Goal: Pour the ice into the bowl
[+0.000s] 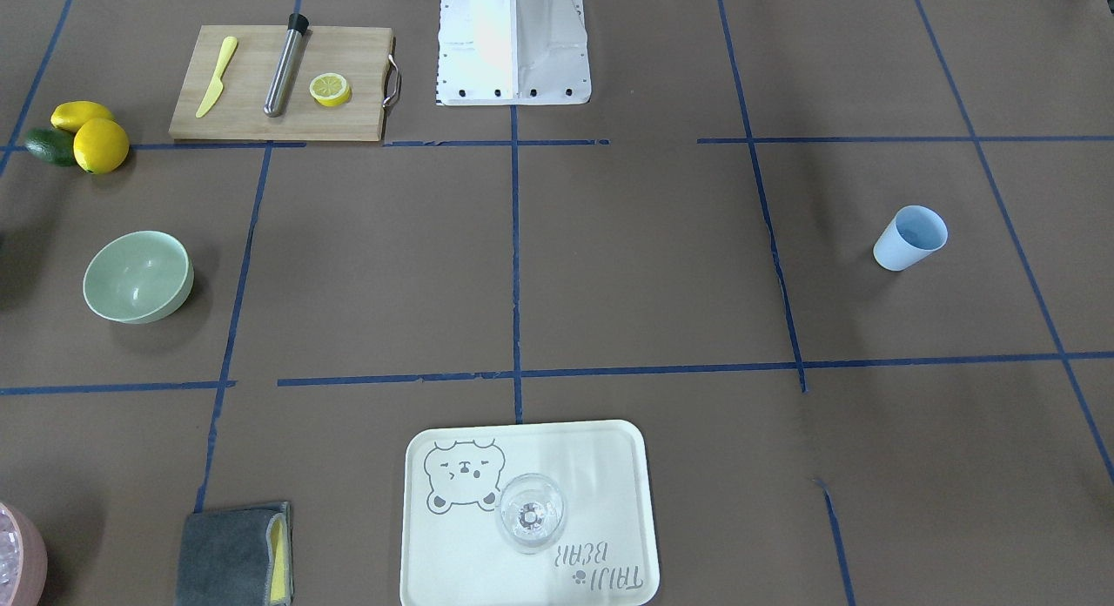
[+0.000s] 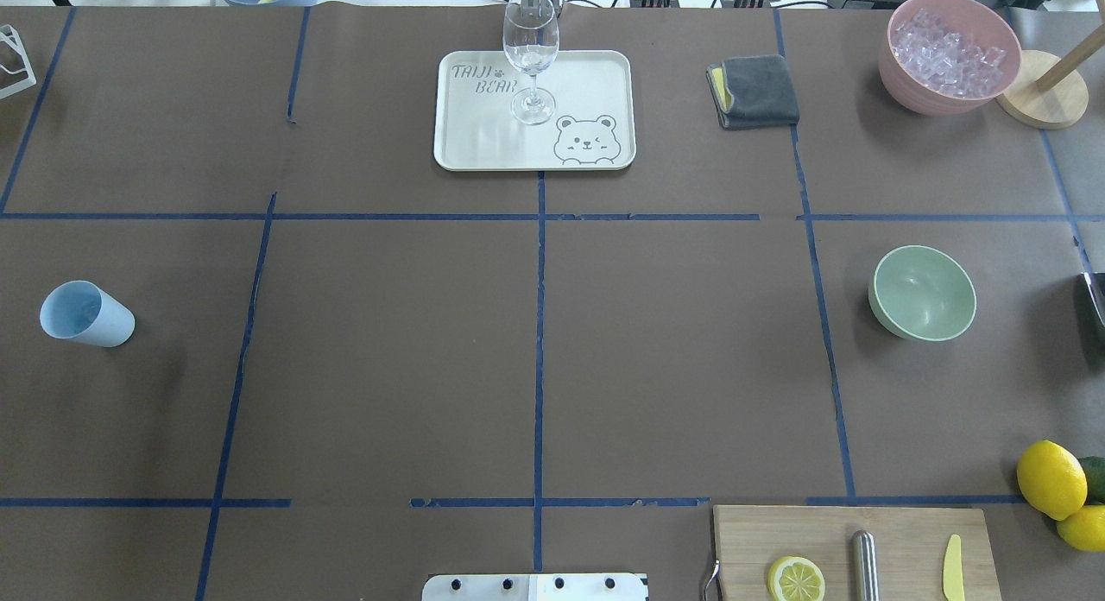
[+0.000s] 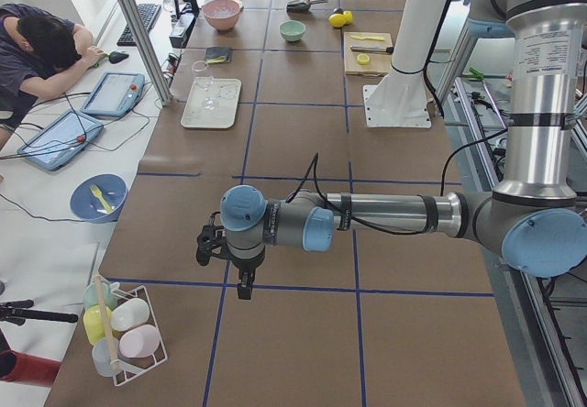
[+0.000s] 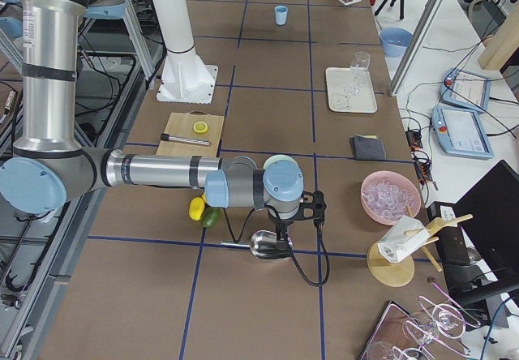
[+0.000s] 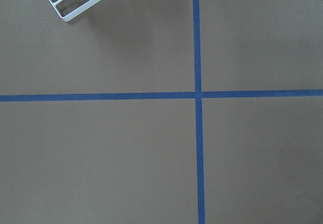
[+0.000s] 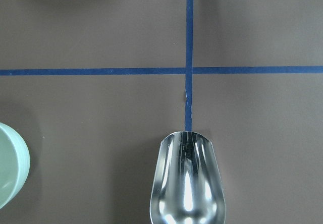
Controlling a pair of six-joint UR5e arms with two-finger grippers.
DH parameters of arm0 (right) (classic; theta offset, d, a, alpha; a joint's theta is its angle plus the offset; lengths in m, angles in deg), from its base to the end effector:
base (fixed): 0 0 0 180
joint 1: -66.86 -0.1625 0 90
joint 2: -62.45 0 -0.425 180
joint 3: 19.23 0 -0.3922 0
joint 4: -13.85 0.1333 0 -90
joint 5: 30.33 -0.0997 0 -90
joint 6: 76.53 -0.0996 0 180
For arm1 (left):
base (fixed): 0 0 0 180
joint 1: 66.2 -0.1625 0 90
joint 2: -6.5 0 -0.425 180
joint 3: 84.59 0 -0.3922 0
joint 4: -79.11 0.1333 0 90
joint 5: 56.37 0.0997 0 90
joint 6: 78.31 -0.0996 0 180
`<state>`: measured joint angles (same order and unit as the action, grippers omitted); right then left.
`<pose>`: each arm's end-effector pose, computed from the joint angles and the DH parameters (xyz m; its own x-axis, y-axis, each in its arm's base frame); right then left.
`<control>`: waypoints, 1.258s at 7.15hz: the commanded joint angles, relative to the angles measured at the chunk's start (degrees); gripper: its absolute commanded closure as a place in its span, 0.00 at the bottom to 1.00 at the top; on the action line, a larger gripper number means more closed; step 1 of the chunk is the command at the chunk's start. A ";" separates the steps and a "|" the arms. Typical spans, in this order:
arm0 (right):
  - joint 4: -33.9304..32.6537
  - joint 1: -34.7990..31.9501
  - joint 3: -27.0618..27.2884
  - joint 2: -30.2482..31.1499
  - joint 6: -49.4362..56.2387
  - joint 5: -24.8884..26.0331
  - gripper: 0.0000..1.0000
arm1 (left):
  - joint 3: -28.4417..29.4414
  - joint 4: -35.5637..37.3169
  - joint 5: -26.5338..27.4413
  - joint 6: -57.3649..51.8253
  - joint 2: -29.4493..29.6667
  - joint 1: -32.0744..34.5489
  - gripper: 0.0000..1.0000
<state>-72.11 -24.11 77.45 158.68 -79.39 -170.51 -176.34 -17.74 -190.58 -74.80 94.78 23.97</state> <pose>0.0644 -0.4494 0.6377 0.6397 0.0005 0.7687 -0.0489 0.9980 0.0400 -0.0653 -0.4868 0.6460 0.7155 0.0205 -0.6983 0.0468 0.9959 0.0772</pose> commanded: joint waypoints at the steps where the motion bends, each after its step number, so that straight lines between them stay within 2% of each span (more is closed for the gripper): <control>1: 0.00 0.00 0.00 -0.52 -0.22 -0.01 0.00 | 0.17 -0.09 0.00 -0.09 0.05 -0.09 0.00; 3: 0.70 2.97 4.27 -0.96 -1.70 -0.36 0.00 | -0.36 -0.35 -0.26 -0.09 0.22 -0.09 0.00; 4: 0.01 4.04 5.26 -4.09 -5.02 -0.27 0.00 | -1.32 -1.48 -0.35 -0.17 0.40 -0.52 0.00; 5: 0.52 4.13 5.10 -4.65 -5.75 -0.70 0.00 | -2.11 -5.93 -0.53 0.35 0.40 -1.57 0.00; 6: 0.79 5.53 5.10 -4.74 -6.89 -0.71 0.00 | -5.25 -6.50 -0.53 1.14 0.14 -2.71 0.00; 9: 0.88 7.38 5.01 -4.65 -12.07 -0.45 0.00 | -21.32 -7.12 0.96 14.46 -3.54 -10.18 0.00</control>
<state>-71.28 -17.53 82.60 154.05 -89.71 -171.06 -191.30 -24.41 -190.21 -65.24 92.81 16.45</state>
